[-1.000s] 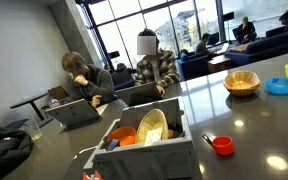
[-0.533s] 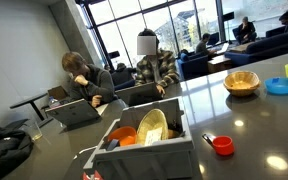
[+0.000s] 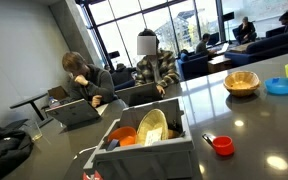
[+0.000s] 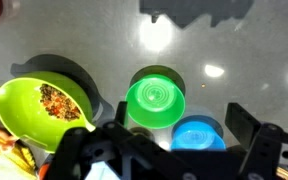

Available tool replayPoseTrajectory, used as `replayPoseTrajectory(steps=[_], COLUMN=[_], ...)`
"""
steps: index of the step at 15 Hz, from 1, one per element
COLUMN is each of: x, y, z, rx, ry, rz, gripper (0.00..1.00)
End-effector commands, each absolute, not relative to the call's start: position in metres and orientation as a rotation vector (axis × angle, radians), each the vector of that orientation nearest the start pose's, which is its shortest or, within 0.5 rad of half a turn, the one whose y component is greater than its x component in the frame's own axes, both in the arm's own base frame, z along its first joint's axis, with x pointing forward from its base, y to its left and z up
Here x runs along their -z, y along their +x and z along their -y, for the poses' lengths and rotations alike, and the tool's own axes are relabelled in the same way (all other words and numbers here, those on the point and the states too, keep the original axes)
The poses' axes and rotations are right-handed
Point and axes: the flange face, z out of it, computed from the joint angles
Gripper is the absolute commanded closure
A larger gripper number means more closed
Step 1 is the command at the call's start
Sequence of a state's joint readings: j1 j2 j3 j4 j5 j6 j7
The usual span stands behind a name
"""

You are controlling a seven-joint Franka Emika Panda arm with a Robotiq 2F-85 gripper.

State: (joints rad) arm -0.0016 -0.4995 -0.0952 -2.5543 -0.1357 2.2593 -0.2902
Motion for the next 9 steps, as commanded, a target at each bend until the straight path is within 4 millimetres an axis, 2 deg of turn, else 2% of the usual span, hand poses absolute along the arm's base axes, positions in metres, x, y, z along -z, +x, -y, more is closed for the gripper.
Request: replayPoseTrajectory(steps=[1, 4, 9], x=[-0.488, -0.502, -0.494], y=[0.433, 0.469, 0.522], z=[0.059, 0.051, 0.024], rx=[0.393, 0.417, 0.339], ry=[-3.2, -3.163, -3.117], rz=[0.548, 0.665, 0.843], gripper=[0.0, 0.0, 0.0])
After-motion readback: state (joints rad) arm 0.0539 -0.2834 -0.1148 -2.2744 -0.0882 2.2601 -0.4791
